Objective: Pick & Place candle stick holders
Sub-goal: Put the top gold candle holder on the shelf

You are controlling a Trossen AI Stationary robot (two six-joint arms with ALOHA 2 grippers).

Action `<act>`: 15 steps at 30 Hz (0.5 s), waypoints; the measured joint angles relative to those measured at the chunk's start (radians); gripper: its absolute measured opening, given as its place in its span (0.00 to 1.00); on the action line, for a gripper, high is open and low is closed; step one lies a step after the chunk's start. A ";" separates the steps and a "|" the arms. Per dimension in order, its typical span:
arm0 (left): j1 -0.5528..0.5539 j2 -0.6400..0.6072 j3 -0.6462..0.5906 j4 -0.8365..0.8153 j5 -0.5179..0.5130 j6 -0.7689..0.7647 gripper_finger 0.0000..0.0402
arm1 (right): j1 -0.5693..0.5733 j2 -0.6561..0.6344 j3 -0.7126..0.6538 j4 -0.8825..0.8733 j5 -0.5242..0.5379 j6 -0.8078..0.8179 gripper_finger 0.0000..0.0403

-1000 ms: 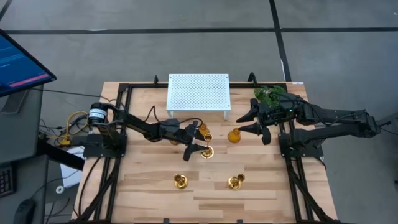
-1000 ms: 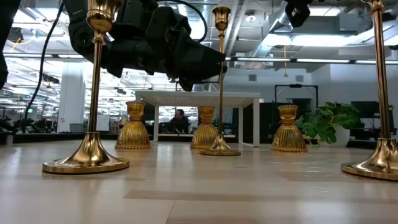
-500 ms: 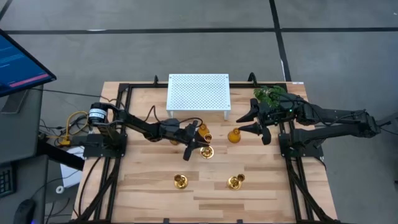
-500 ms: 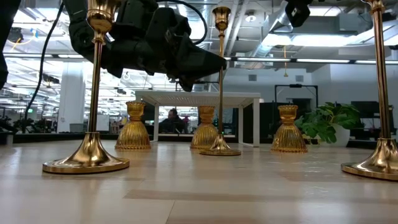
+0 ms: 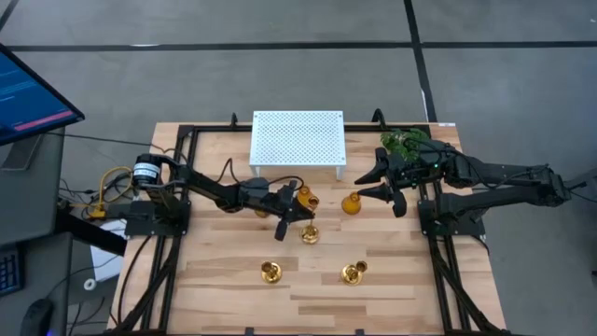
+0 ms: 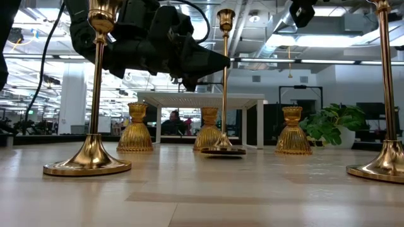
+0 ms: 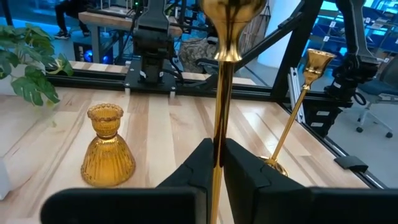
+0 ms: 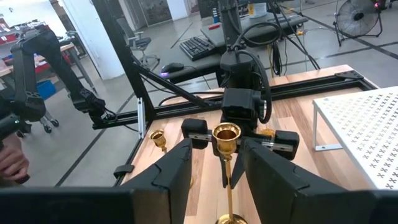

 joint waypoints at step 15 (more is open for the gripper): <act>0.000 -0.276 -0.001 -0.040 -0.084 0.087 0.07 | 0.000 0.000 0.000 -0.002 0.000 -0.005 0.33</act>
